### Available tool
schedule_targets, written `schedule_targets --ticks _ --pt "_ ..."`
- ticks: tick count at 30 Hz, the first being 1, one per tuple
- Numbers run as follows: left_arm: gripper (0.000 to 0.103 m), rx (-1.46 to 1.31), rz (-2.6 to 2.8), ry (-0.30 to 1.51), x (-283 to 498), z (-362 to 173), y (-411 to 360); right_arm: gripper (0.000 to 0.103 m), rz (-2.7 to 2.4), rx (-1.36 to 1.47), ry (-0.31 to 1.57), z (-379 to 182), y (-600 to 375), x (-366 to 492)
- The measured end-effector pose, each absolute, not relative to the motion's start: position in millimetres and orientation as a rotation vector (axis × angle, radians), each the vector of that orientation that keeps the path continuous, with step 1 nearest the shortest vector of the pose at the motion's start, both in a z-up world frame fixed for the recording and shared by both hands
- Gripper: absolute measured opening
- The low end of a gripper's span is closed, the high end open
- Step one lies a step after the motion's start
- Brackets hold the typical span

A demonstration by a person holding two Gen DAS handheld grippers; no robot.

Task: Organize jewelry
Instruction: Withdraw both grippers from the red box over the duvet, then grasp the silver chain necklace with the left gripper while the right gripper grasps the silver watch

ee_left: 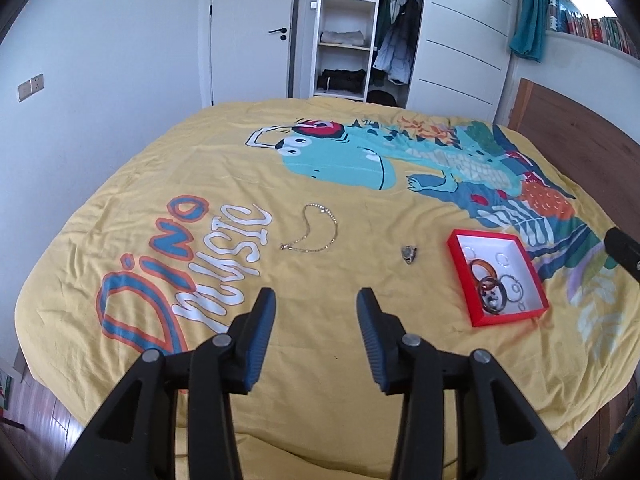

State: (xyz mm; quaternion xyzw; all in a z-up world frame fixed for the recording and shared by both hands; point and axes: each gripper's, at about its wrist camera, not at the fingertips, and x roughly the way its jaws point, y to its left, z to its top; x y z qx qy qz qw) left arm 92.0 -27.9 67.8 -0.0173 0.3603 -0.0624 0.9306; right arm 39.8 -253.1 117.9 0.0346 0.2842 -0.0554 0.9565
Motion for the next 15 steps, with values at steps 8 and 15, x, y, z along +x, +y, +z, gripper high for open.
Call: schedule_targets --ticks 8,15 --pt "0.040 -0.055 -0.083 0.764 108.4 46.4 -9.9 0.075 -0.084 0.087 0.604 93.7 -253.8 57.6" --pt "0.041 -0.041 -0.034 0.792 126.0 22.9 3.5 0.075 -0.055 0.097 0.653 58.8 -256.3 78.1"
